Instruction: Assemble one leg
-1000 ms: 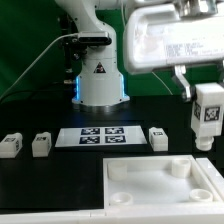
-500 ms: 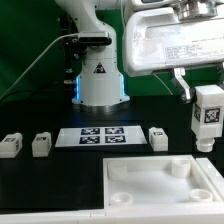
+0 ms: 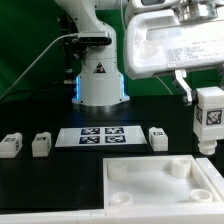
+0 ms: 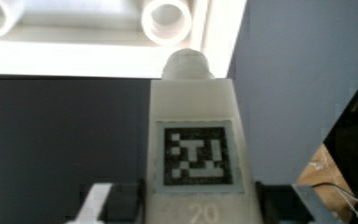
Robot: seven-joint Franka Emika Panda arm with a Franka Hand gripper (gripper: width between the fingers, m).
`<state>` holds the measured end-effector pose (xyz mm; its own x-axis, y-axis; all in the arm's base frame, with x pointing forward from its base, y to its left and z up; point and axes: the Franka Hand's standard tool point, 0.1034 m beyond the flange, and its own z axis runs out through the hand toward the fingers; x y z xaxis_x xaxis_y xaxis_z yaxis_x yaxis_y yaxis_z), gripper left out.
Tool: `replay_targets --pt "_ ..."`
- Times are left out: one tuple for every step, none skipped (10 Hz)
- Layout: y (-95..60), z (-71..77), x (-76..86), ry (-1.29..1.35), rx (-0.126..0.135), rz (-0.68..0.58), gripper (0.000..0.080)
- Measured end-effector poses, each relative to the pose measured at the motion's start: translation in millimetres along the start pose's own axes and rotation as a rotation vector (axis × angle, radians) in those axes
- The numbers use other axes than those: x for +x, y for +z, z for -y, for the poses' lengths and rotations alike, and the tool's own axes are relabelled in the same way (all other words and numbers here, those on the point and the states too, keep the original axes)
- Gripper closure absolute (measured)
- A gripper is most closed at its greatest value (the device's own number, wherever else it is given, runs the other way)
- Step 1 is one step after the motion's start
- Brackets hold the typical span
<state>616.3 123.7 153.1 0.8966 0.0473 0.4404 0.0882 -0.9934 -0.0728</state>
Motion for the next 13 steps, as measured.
replay_targets --pt "7.4 0.3 -5.4 -0.002 -0.001 0.013 0.0506" --pt "14.6 0.0 -10.3 -0.002 -0.002 0.025 0.0506" --pt "21.7 0.5 -17.1 -0.003 -0.002 0.040 0.0506" --pt "26.3 0.0 -21.1 -0.001 -0.002 0.045 0.0506" --pt "34.4 -2.0 -26.3 0.001 -0.003 0.045 0.0506" --pt "39.7 -4.3 -29.7 0.003 -0.006 0.046 0.0506" --pt "39.6 -6.9 -27.8 -0.003 -0.008 0.043 0.0506" --pt "39.6 -8.5 -24.4 0.000 -0.009 0.038 0.0506" --pt "38.9 -7.4 -20.9 0.006 -0.007 0.032 0.0506" --pt "38.4 -7.1 -17.8 0.005 -0.007 0.028 0.0506" --pt "38.8 -7.2 -16.6 0.005 -0.007 0.026 0.0506" --pt "41.7 -7.3 -17.5 0.006 -0.007 0.029 0.0506" --pt "45.3 -7.8 -20.1 0.006 -0.007 0.032 0.0506"
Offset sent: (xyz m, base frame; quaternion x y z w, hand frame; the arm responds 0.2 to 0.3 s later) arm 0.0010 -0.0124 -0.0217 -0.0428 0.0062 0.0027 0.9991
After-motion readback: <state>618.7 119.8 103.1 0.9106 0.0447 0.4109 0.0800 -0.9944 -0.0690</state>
